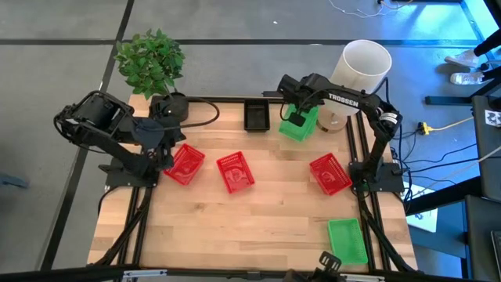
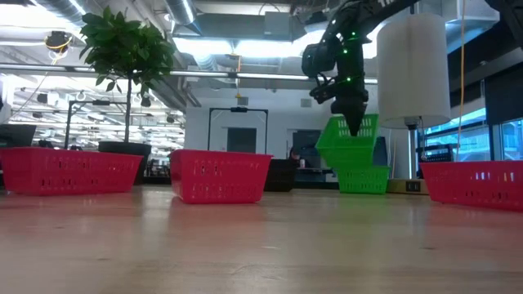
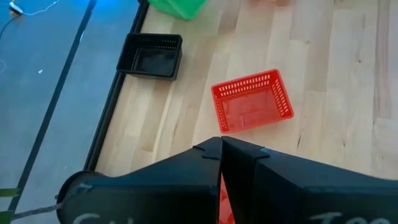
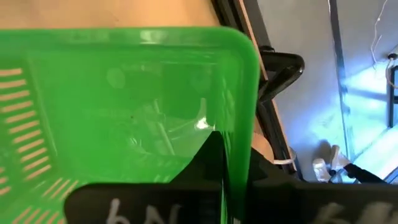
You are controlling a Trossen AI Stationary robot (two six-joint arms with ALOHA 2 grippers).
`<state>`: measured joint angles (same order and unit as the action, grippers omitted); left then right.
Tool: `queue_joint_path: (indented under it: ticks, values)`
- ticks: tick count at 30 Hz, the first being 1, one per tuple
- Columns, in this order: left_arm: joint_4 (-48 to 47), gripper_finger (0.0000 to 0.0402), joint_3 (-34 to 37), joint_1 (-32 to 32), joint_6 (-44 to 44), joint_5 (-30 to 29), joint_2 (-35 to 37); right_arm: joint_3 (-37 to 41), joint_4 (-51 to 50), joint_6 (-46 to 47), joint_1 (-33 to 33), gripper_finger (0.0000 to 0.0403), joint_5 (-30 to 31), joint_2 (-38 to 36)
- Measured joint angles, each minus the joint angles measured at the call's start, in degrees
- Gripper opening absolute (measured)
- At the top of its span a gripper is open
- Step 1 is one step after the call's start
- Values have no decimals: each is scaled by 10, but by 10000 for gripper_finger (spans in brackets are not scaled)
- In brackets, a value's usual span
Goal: Stack baskets by color
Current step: Stack the bottom left green bin on the top green bin
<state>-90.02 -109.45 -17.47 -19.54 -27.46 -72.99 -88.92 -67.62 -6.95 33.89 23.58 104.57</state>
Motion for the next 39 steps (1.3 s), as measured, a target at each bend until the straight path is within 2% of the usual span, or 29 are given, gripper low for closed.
queue_joint_path:
  ticks: [5, 12, 17, 39]
  values:
    - [0, 0, 0, 0, 0, 1, 0, -15, -8, -10, 0, 0, 56, 1]
    - [0, 0, 0, 0, -12, 1, 0, -81, -23, -32, 0, 0, 64, 1]
    - [0, 0, 0, 0, -18, 1, 0, -90, -48, -24, 22, 0, 74, 0]
    - [0, 0, 0, 0, -30, -1, 0, 11, -21, -29, 39, 0, 50, 0]
